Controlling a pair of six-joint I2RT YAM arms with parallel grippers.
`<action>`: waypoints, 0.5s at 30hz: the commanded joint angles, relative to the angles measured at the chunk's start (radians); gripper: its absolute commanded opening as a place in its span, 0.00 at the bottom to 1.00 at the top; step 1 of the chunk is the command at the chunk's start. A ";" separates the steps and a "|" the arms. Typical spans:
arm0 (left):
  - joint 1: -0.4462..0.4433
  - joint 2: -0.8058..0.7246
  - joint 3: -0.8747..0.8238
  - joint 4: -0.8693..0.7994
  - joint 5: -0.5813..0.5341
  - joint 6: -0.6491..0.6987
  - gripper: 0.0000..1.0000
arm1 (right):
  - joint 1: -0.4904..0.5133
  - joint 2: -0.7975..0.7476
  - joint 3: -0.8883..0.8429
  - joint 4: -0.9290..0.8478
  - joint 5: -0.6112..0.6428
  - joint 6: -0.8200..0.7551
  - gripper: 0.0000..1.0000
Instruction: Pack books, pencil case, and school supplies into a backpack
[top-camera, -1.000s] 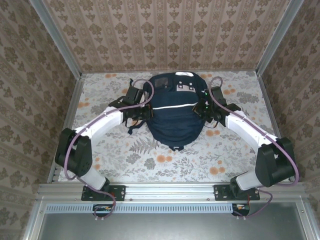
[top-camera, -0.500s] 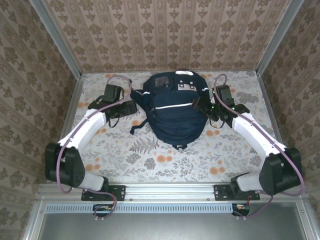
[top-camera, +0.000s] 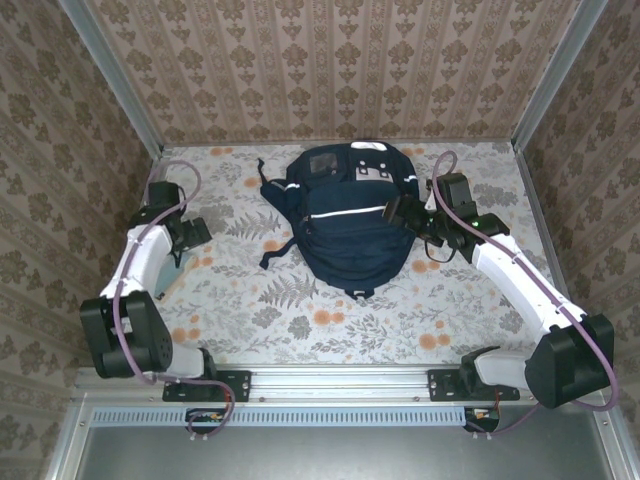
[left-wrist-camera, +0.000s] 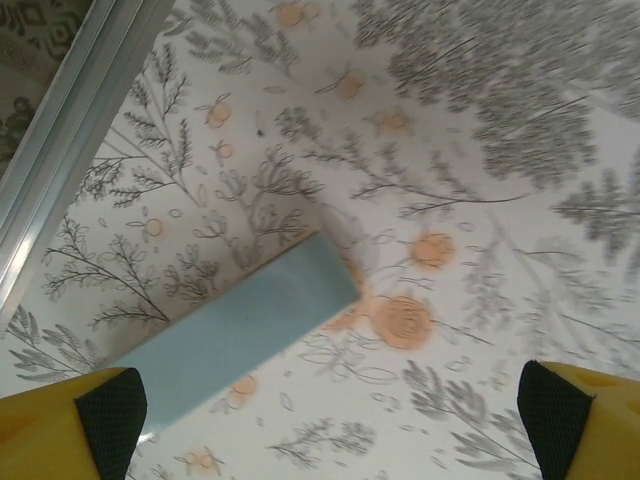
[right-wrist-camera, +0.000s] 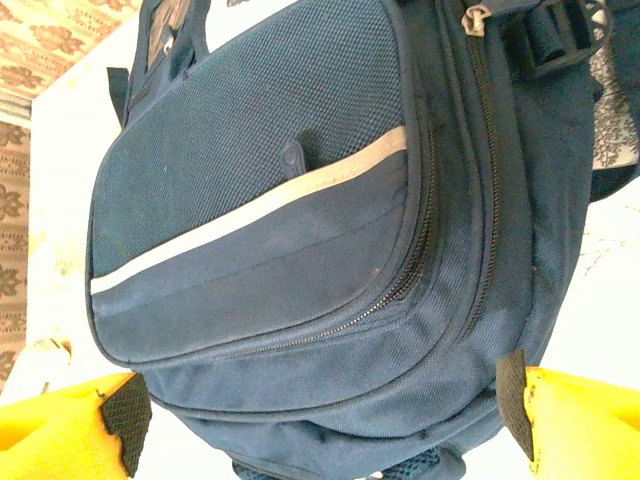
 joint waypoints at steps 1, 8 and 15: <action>0.046 0.069 0.007 -0.035 -0.023 0.115 0.99 | -0.003 -0.012 0.042 -0.050 -0.040 -0.028 0.94; 0.160 0.136 0.007 -0.039 0.076 0.096 1.00 | 0.000 -0.027 0.026 -0.043 -0.055 0.021 0.94; 0.163 0.168 0.001 -0.064 0.172 0.081 1.00 | 0.000 -0.029 0.025 -0.057 -0.050 0.021 0.94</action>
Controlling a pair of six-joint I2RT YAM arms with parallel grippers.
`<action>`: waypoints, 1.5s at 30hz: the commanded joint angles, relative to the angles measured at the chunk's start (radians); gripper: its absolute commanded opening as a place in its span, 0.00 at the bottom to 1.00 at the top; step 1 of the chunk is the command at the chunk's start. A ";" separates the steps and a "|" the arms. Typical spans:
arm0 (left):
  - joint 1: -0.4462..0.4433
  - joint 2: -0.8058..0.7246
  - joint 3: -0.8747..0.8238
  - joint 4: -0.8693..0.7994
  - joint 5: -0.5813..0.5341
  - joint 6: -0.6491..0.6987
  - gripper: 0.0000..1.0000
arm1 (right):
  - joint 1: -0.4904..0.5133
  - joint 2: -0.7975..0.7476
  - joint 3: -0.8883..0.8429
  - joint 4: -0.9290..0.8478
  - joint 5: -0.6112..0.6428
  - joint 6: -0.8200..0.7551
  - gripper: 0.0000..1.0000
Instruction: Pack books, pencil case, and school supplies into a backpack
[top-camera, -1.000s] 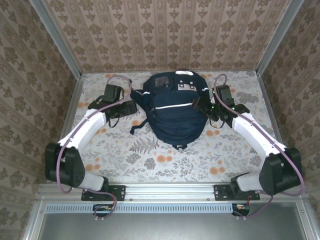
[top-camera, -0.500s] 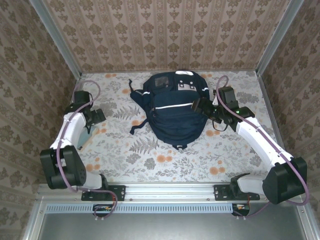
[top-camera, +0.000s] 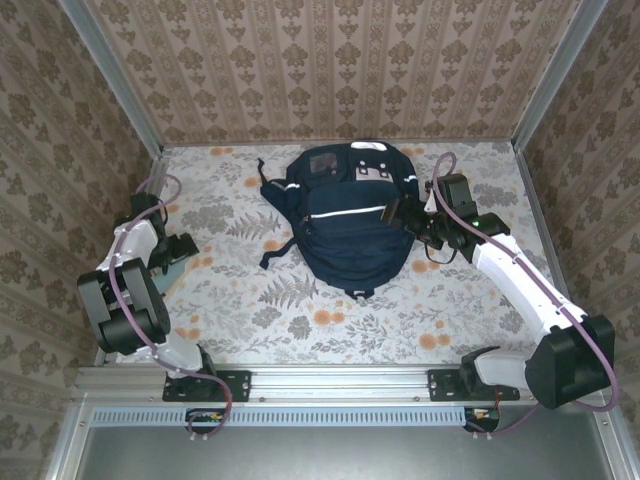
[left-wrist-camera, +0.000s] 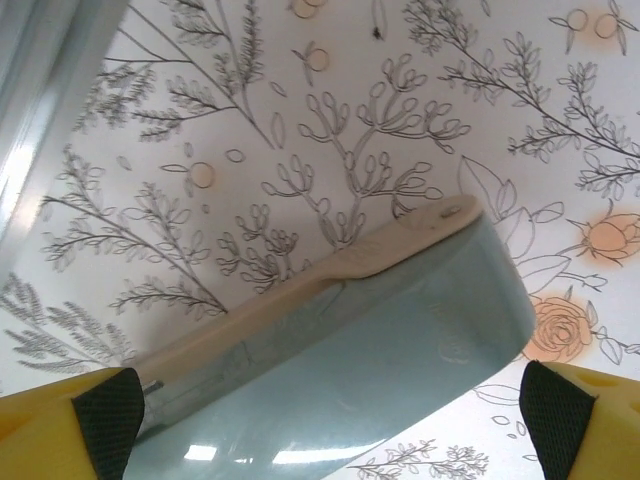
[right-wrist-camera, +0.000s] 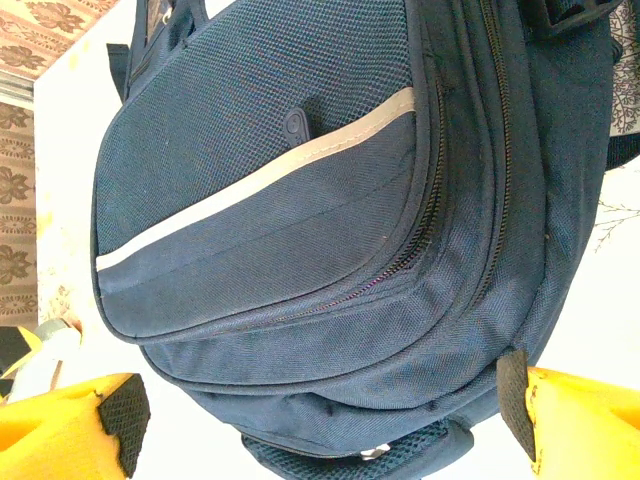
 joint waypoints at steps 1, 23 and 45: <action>-0.013 0.012 -0.005 -0.045 0.071 0.005 1.00 | 0.000 -0.026 0.023 -0.026 -0.018 0.008 0.95; -0.089 0.007 -0.050 -0.049 0.069 -0.058 0.33 | -0.001 -0.055 -0.021 -0.020 -0.013 0.001 0.94; -0.669 -0.167 0.127 0.365 0.601 -0.396 0.19 | 0.045 -0.007 -0.089 0.416 -0.558 0.076 0.94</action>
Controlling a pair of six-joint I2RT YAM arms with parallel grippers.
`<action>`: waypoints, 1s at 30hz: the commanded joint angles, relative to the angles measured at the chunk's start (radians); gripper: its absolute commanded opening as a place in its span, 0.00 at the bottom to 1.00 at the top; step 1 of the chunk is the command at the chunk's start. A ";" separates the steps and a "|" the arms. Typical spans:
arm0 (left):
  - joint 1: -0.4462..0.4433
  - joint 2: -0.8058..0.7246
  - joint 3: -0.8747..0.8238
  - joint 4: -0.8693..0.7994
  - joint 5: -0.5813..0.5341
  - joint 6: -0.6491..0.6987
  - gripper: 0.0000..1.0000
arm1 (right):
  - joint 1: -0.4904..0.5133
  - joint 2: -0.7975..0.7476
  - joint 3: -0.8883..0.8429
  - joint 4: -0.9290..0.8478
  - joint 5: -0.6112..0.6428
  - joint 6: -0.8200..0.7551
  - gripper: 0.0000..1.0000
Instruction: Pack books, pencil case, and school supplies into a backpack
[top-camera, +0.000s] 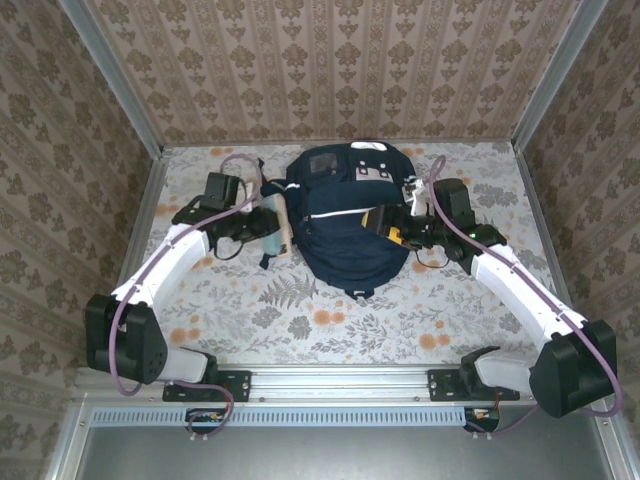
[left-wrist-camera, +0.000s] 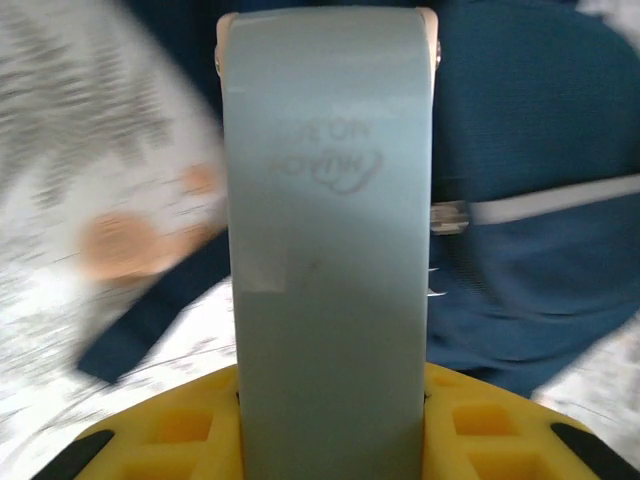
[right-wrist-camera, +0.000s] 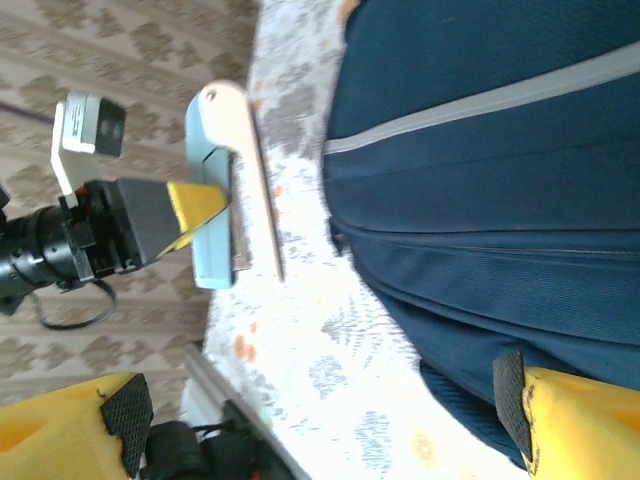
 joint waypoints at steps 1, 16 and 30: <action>-0.065 0.037 0.073 0.188 0.152 -0.140 0.19 | 0.009 0.037 0.015 0.166 -0.162 0.073 0.94; -0.166 0.184 0.179 0.557 0.424 -0.412 0.18 | 0.006 0.200 0.155 0.236 -0.310 0.120 0.80; -0.166 0.189 0.162 0.639 0.497 -0.457 0.17 | -0.001 0.267 0.146 0.445 -0.394 0.261 0.71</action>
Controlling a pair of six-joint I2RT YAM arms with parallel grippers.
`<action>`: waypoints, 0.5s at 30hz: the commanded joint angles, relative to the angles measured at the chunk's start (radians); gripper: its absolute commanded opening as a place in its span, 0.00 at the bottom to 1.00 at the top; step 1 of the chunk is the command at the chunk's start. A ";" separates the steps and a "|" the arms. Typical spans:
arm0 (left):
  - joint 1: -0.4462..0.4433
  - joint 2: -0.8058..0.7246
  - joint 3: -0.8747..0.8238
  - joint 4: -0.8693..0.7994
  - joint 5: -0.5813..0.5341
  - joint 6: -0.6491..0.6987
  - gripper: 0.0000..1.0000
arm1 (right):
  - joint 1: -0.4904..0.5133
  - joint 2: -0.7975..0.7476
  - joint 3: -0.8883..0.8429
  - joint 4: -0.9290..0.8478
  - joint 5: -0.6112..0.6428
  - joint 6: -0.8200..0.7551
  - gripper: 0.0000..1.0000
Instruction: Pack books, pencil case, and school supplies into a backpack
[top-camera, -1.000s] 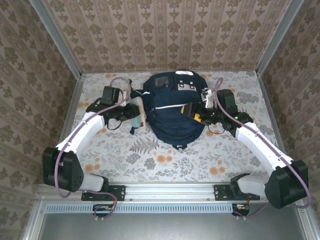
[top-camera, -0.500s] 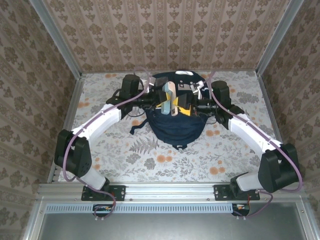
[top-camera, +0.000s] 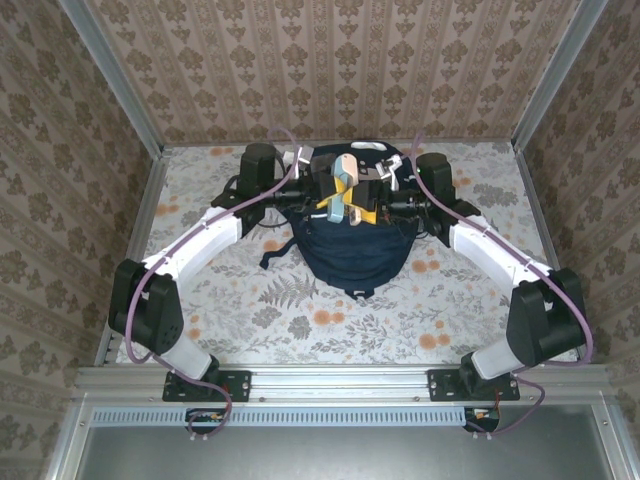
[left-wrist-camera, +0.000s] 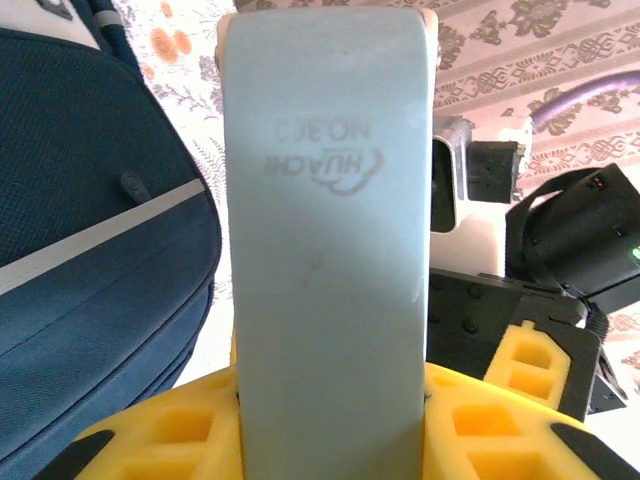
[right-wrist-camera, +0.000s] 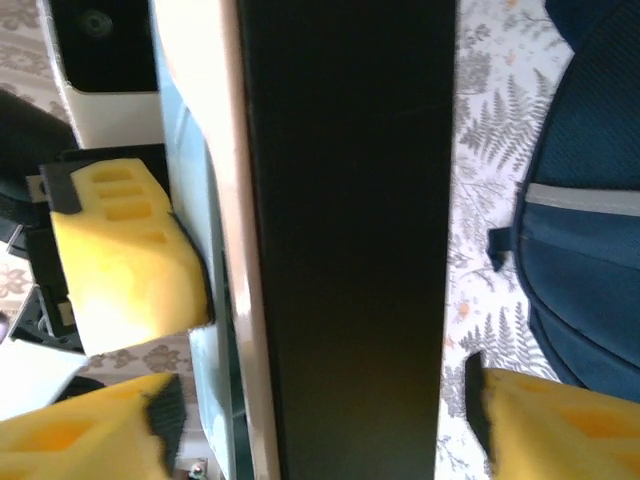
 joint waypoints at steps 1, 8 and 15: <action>-0.001 -0.001 0.023 0.088 0.052 -0.030 0.17 | -0.004 0.004 -0.002 0.148 -0.085 0.088 0.65; 0.013 -0.007 0.003 0.085 0.043 -0.035 0.24 | -0.009 -0.038 -0.038 0.190 -0.057 0.129 0.35; 0.013 -0.023 0.014 -0.082 -0.032 0.069 0.69 | -0.031 -0.089 -0.065 0.091 0.032 0.096 0.24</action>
